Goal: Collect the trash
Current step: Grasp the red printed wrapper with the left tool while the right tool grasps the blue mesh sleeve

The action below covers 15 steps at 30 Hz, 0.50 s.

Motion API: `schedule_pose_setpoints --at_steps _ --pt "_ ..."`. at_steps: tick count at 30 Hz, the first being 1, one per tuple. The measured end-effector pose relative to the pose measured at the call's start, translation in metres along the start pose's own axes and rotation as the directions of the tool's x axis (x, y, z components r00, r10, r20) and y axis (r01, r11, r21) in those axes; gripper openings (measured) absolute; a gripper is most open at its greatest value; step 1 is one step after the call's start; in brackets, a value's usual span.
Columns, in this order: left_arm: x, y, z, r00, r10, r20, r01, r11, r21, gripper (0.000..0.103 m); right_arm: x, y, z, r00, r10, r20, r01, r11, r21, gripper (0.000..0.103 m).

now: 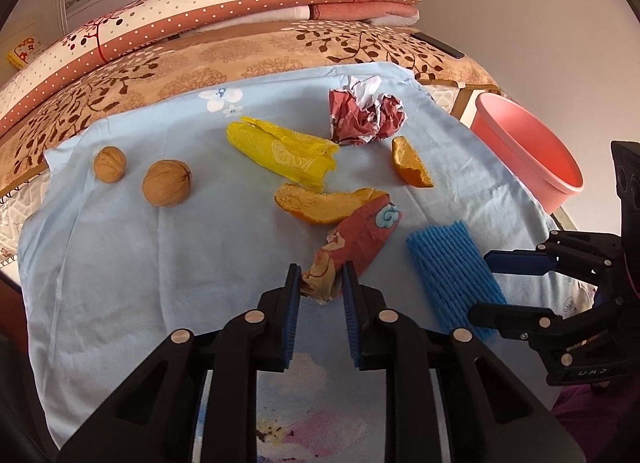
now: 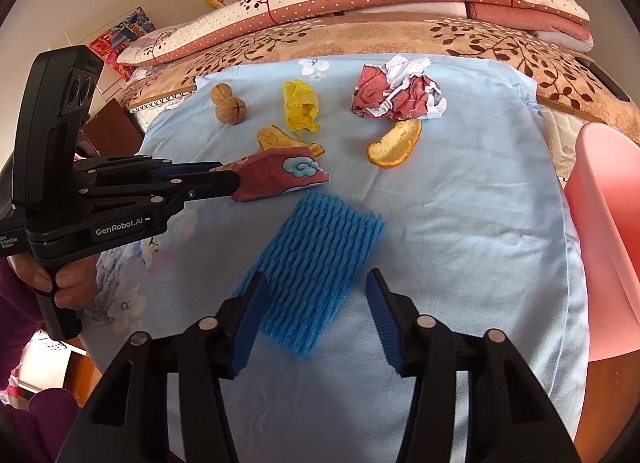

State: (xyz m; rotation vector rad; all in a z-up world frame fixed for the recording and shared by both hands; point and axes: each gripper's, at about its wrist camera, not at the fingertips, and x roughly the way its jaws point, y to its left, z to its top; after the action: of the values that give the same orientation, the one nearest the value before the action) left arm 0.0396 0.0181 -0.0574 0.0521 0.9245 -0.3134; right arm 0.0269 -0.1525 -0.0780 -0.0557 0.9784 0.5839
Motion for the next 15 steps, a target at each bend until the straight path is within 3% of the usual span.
schedule_pose_setpoints --at_steps 2,4,5,15 --pt "-0.004 -0.002 -0.002 1.0 -0.004 0.006 0.004 1.0 -0.011 0.019 0.0 -0.002 -0.001 1.0 0.011 -0.002 -0.011 1.0 0.009 0.024" --pt "-0.008 -0.004 -0.004 1.0 -0.014 0.02 0.015 0.999 -0.031 0.017 -0.002 -0.005 -0.001 1.0 0.027 0.004 -0.027 1.0 0.015 0.017" --pt "-0.011 -0.004 -0.004 1.0 -0.015 0.026 0.016 0.999 -0.038 0.017 -0.004 -0.005 -0.001 1.0 0.024 0.014 -0.025 1.0 0.014 0.008" --pt "-0.033 -0.011 -0.007 0.994 -0.043 0.105 0.057 0.989 -0.135 0.017 -0.029 -0.018 0.0 0.994 -0.002 0.113 -0.003 0.999 0.044 0.007"
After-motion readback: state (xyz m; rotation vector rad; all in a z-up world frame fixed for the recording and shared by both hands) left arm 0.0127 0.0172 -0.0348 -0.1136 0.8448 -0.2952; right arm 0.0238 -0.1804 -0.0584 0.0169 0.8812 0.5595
